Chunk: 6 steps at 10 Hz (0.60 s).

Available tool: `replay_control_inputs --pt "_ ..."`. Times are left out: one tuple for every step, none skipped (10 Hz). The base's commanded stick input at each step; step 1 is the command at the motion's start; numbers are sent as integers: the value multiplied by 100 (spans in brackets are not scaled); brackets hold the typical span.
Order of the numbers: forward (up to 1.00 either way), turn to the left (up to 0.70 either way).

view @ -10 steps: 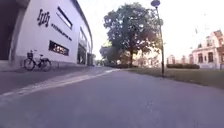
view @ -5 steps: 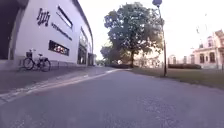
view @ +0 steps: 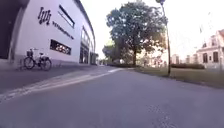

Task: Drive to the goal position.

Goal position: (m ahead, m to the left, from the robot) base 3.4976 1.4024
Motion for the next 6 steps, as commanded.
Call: replay_control_inputs --pt "50 0" --pt "50 0" --pt "50 0" --pt "50 0" --pt "50 0" --pt "50 0"
